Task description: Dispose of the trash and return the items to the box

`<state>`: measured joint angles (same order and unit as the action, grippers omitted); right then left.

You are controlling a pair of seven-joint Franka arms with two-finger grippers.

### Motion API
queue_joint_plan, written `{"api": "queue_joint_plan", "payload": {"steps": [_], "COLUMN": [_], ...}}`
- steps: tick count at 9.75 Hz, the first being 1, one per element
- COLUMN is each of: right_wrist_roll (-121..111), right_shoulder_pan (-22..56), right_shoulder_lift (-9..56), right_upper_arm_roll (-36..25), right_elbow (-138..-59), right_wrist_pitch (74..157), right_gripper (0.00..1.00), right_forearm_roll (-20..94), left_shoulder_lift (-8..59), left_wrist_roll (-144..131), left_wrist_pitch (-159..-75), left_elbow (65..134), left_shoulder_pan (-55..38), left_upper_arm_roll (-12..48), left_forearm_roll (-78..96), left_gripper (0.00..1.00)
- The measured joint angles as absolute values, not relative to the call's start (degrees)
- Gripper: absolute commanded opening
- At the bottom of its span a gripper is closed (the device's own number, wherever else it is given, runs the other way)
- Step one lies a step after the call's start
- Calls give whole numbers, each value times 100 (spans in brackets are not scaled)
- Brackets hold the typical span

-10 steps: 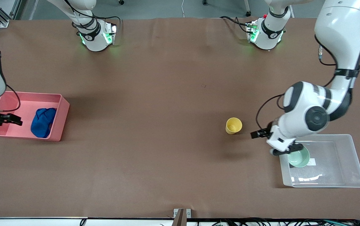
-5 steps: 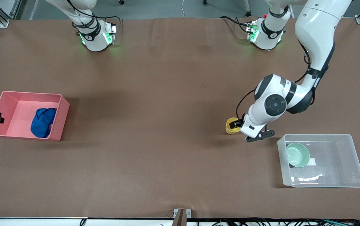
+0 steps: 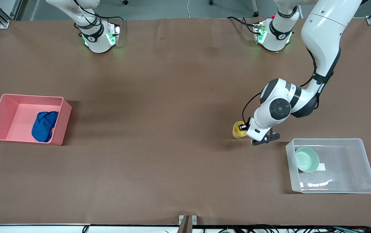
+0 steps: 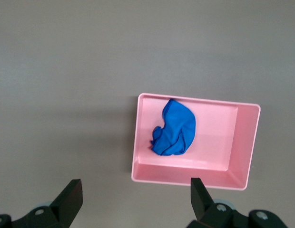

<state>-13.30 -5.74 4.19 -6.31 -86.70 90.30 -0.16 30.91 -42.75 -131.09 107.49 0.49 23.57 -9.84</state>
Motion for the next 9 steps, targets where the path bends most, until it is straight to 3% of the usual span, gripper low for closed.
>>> {"api": "queue_joint_plan", "payload": {"steps": [3, 6, 9], "right_wrist_roll": [-935, -675, -652], "right_shoulder_pan": [-241, 39, 75], "right_shoulder_lift": [69, -283, -302], "right_upper_arm_roll": [-620, -610, -607], "right_elbow": [-8708, -8997, -9029], "right_wrist_pitch": [8569, 8538, 8558], "right_gripper": [100, 100, 100], "right_forearm_roll": [-16, -17, -20], "left_shoulder_lift": [2929, 2625, 2651], "left_wrist_roll": [-4275, -4134, -2732], "left_wrist_pitch": [-12987, -11804, -11487], "left_elbow": [10361, 9324, 8727], "left_shoulder_pan": [116, 255, 1101], "left_upper_arm_roll": [2354, 2291, 2243], "left_forearm_roll": [-1000, -1130, -1622], "left_gripper": [0, 0, 0]}}
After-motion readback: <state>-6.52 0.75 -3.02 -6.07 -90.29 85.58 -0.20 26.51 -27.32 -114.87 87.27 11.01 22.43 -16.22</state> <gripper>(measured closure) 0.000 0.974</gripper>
